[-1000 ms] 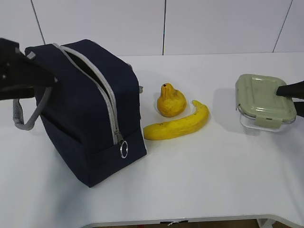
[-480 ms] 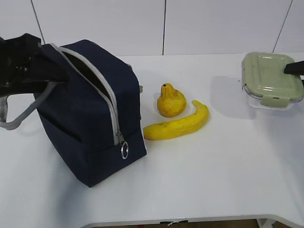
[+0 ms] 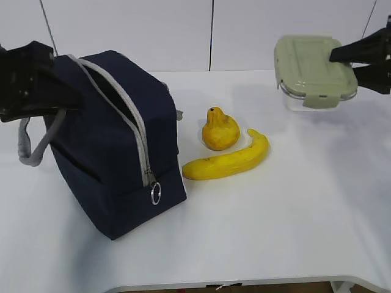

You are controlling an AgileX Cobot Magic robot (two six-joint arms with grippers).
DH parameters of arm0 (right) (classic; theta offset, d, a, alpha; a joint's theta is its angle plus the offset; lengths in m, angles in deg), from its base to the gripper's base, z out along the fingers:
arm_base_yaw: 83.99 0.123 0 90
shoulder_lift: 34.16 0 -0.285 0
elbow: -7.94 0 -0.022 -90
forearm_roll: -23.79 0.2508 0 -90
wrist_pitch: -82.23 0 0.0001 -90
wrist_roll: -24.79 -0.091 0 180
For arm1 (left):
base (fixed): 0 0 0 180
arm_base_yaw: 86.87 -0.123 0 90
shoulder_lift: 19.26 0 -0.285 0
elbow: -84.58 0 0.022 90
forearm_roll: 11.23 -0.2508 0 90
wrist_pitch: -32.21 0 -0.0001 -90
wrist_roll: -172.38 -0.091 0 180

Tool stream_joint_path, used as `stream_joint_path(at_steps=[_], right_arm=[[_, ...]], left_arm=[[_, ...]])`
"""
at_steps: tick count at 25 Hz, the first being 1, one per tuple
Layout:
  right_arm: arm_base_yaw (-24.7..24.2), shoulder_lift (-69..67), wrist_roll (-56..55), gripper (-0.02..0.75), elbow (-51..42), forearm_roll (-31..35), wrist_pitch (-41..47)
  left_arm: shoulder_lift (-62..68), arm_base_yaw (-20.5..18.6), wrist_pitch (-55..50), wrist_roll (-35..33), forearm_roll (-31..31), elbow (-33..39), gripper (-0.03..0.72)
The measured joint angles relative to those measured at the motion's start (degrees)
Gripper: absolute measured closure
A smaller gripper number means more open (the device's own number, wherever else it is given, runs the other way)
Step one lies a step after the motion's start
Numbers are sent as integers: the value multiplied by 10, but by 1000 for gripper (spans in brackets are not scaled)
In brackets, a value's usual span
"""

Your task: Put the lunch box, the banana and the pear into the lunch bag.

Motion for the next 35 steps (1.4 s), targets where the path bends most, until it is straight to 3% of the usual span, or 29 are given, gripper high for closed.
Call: stream_joint_path(at_steps=[5,7,19,35], right_arm=[[29,0,-44,345,53,-25,4],[51,0,-63,345,78,-43,5],[200,0,-164,345,199,-106,-28],[358,0,-170,345,204,-105,-149]], left_arm=[[0,0,-1,-29,34,0,669],[0,0,-1,-36,40,0,683],[0,0,-3,-42,52,0,687],[0,0,-15,-43,52,0,687]])
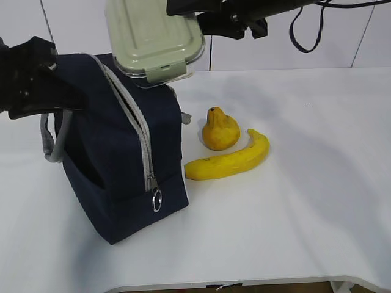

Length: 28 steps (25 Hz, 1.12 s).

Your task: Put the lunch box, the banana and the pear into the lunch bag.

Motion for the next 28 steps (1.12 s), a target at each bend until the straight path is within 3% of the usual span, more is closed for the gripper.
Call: stream_joint_path(at_steps=[8,22,28], right_arm=[[36,0,-1,345,19,-9,-22],[117,-29,-1,345,48,-196,-83],[143,-38,13,345,50,-312,-96]], left_arm=[[0,0,-7,-1,0,0,687],[0,0,-11,-1,-1,0,687],[0,0,-11,-1,1,0,687]])
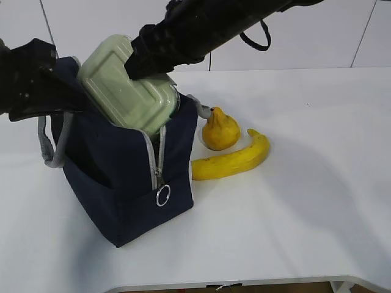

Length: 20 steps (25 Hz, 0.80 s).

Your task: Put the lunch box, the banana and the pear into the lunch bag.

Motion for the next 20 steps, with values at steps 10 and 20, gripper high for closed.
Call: stream_joint_path(at_steps=[10,20], right_arm=[[52,-17,101,345,3,-57,-12],[67,-62,112,346,3,-84,-4]], left_arm=[[0,0,3,0,0,0,687],[0,0,3,-9,0,0,687]])
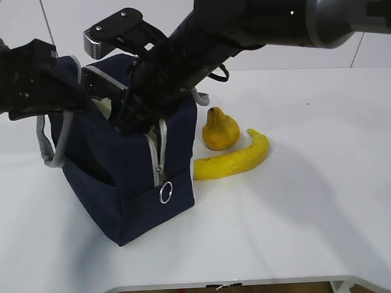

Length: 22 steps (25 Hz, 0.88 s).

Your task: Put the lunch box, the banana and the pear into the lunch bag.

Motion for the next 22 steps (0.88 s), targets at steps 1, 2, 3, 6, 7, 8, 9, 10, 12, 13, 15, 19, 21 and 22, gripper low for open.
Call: stream_joint_path(at_steps=[1,2,3,6,7,8,9,10,12,13,15,19,21,22], right_arm=[[0,-2,0,346,0,0,0],[1,-6,1,346,0,0,0],[1,-9,1,346,0,0,0],[1,-20,1,346,0,1,0],[1,-22,1,346,0,1,0],[1,-25,2,346,0,1,0],[1,-26,2,346,0,1,0],[1,-27,2,346,0,1,2],[1,-28,2,346,0,1,4],[1,-29,2,345,0,1,5],[1,-28,3,345,0,1,5],[1,-33,4,345,0,1,6],[1,-36,4,345,0,1,6],[1,-39,4,345,1,1,6]], left_arm=[[0,0,0,-1,0,0,687],[0,0,0,-2,0,0,687],[0,0,0,-4,0,0,687],[0,0,0,-5,-1,0,687],[0,0,0,-5,-3,0,687],[0,0,0,-5,-7,0,687],[1,0,0,-6,-10,0,687],[4,0,0,-6,-11,0,687],[10,0,2,-6,-11,0,687],[13,0,2,-6,-11,-1,687],[18,0,6,-6,-11,-2,687],[30,0,8,-7,-11,-2,687],[35,0,9,-7,-11,-2,687],[36,0,10,-7,-12,-2,687]])
